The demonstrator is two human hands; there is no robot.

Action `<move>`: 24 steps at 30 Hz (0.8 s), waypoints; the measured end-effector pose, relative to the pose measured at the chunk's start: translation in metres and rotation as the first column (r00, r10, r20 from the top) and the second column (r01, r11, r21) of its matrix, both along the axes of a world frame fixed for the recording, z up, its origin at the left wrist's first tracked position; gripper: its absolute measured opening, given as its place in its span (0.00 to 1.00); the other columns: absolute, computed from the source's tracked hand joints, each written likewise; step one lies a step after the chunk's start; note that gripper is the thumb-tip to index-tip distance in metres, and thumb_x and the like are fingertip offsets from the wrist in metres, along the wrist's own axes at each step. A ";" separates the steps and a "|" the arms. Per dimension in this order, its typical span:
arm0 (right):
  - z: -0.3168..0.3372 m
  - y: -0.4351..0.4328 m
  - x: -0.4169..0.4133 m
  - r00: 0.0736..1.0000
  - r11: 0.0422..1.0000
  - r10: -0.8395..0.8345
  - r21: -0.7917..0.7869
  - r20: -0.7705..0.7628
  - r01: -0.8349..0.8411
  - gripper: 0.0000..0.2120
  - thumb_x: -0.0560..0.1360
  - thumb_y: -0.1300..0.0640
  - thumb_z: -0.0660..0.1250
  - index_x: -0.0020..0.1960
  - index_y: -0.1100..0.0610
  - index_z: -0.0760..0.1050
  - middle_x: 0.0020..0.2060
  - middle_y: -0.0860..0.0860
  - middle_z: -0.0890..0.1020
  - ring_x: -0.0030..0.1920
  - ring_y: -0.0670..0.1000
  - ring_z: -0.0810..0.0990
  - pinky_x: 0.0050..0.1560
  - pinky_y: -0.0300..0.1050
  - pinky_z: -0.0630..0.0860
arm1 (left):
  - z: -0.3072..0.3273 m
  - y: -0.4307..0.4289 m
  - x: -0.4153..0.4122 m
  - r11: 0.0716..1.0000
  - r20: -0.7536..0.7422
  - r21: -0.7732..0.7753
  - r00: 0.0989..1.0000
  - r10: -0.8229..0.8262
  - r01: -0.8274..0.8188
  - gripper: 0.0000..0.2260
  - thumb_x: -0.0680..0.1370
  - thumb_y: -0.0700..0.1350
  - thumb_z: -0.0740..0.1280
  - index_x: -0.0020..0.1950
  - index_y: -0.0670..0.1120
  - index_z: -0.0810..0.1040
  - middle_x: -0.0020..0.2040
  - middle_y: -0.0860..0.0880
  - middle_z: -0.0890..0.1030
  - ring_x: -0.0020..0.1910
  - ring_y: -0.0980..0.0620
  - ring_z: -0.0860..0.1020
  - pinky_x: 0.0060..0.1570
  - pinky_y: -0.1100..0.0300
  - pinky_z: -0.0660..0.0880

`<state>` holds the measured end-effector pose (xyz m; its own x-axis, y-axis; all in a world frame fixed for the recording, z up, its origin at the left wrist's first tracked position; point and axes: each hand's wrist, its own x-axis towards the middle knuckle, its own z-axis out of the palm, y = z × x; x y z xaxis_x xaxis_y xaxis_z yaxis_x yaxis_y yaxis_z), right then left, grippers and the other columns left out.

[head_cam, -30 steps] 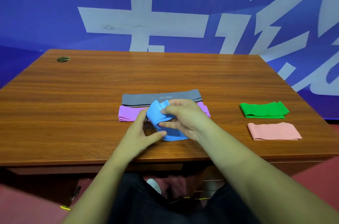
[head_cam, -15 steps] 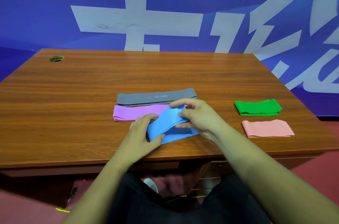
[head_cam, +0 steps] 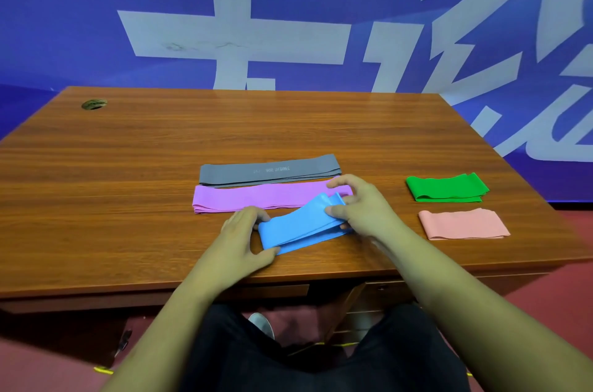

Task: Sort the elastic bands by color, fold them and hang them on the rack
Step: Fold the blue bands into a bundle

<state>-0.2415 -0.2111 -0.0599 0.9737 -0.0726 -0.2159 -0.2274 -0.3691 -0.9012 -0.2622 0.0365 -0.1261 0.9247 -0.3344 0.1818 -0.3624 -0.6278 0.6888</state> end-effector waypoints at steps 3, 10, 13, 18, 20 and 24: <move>-0.009 -0.001 0.000 0.999 0.996 -0.038 -0.076 -0.009 0.038 0.16 0.70 0.65 0.74 0.52 0.54 0.72 0.35 0.54 0.76 0.33 0.52 0.74 0.36 0.48 0.73 | 0.000 0.001 0.000 0.999 0.029 0.036 0.999 -0.018 0.017 0.20 0.70 0.56 0.75 0.56 0.58 0.69 0.55 0.62 0.73 0.58 0.57 0.72 0.58 0.58 0.72; -0.023 0.000 -0.005 0.989 0.937 -0.059 -0.334 0.136 0.102 0.08 0.69 0.62 0.75 0.44 0.56 0.77 0.35 0.49 0.78 0.37 0.50 0.77 0.38 0.43 0.73 | 0.000 0.005 0.000 0.992 0.082 0.072 0.991 -0.108 0.102 0.18 0.70 0.57 0.69 0.59 0.59 0.70 0.56 0.63 0.71 0.59 0.59 0.71 0.62 0.54 0.70; -0.027 0.001 -0.012 0.981 0.918 -0.054 -0.378 0.186 0.122 0.08 0.70 0.62 0.73 0.44 0.54 0.75 0.36 0.46 0.77 0.37 0.47 0.75 0.35 0.35 0.69 | -0.001 0.006 0.000 0.993 0.081 0.077 0.992 -0.101 0.095 0.16 0.71 0.57 0.68 0.57 0.57 0.72 0.55 0.62 0.72 0.58 0.59 0.71 0.61 0.58 0.70; -0.033 0.004 -0.019 0.971 0.920 -0.056 -0.367 0.232 0.141 0.07 0.71 0.60 0.74 0.45 0.54 0.76 0.36 0.45 0.77 0.36 0.44 0.75 0.35 0.33 0.68 | 0.005 0.014 0.004 0.995 0.072 0.015 0.992 -0.102 0.101 0.15 0.71 0.55 0.69 0.56 0.55 0.75 0.55 0.59 0.75 0.59 0.56 0.74 0.60 0.65 0.69; -0.033 0.006 -0.019 0.971 0.920 -0.049 -0.367 0.235 0.136 0.07 0.71 0.60 0.74 0.46 0.54 0.77 0.37 0.46 0.78 0.37 0.45 0.76 0.37 0.35 0.68 | 0.007 0.018 0.007 0.993 0.072 0.028 0.991 -0.113 0.111 0.15 0.71 0.55 0.69 0.56 0.54 0.76 0.54 0.58 0.75 0.58 0.56 0.74 0.60 0.65 0.69; -0.036 0.007 -0.021 0.956 0.929 -0.023 -0.348 0.292 0.129 0.14 0.71 0.62 0.73 0.54 0.51 0.74 0.37 0.47 0.78 0.41 0.51 0.78 0.42 0.44 0.73 | 0.003 0.021 0.007 0.985 0.065 0.089 0.986 -0.157 0.151 0.16 0.72 0.55 0.69 0.58 0.55 0.75 0.56 0.59 0.74 0.59 0.55 0.73 0.62 0.64 0.67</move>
<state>-0.2623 -0.2040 -0.0963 0.9785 -0.1702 0.1168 -0.0283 -0.6712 -0.7408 -0.2548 0.0574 -0.1230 0.8469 -0.4881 0.2110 -0.5053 -0.6150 0.6054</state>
